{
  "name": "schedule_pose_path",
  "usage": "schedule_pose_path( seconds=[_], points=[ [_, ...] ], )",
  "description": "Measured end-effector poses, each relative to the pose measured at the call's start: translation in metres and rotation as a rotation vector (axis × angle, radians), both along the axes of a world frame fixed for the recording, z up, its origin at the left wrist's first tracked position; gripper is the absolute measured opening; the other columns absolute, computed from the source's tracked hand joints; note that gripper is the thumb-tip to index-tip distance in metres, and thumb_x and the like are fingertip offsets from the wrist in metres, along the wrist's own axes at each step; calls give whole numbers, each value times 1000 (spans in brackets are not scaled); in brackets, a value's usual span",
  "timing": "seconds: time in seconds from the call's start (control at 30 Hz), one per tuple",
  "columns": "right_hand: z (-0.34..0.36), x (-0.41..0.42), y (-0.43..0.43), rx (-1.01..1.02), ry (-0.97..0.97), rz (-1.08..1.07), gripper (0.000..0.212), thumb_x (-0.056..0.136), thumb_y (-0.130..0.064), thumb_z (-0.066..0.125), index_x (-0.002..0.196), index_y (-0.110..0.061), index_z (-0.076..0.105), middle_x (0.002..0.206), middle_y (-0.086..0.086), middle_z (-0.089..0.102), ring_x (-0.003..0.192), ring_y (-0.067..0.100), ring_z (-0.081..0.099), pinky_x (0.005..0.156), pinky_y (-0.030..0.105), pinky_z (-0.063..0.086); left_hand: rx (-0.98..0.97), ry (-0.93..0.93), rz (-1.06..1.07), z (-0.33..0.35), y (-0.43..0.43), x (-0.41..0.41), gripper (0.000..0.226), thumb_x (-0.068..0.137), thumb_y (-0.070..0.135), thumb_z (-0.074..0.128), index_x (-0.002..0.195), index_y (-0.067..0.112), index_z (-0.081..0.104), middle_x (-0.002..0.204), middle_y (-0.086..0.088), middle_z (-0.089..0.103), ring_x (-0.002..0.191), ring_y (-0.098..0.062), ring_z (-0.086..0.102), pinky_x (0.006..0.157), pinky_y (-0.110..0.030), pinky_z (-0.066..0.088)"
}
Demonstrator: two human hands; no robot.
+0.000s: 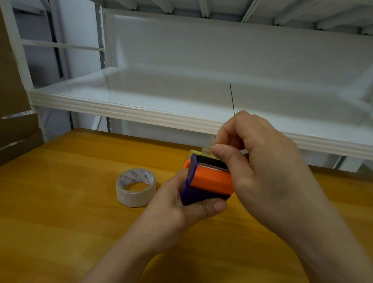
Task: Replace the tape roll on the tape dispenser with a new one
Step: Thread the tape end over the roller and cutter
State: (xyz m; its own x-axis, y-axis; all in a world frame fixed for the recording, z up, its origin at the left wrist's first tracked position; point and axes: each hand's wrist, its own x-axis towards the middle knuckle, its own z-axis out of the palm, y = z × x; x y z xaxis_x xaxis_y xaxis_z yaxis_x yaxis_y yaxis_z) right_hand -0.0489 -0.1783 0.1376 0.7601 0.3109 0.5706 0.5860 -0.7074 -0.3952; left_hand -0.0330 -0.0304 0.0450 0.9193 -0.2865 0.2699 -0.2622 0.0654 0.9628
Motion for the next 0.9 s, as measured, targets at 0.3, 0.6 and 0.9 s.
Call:
schedule_pose_path(
  seconds=[0.3,0.6,0.9],
  points=[
    [-1,0,-1,-9,7,52,8,87,-34,57,81,-34,53,79,-18,52,76,1,52,60,14,36,-22,34,-66,3,2,0,33,81,-2,72,109,12,59,86,10,73,83,-4,70,71,-15,53],
    [0,3,-3,-18,-44,70,4,85,-36,56,81,-36,54,80,-18,55,79,1,54,63,17,41,-68,0,-137,1,4,-1,34,73,23,85,100,35,67,91,8,73,87,-9,69,73,-22,55],
    [0,1,-3,-18,-162,62,8,87,-31,58,81,-34,54,79,-16,55,76,5,55,61,25,46,-116,-10,-117,1,-2,0,44,70,31,86,107,21,64,95,3,72,92,-16,69,79,-26,55]
  ],
)
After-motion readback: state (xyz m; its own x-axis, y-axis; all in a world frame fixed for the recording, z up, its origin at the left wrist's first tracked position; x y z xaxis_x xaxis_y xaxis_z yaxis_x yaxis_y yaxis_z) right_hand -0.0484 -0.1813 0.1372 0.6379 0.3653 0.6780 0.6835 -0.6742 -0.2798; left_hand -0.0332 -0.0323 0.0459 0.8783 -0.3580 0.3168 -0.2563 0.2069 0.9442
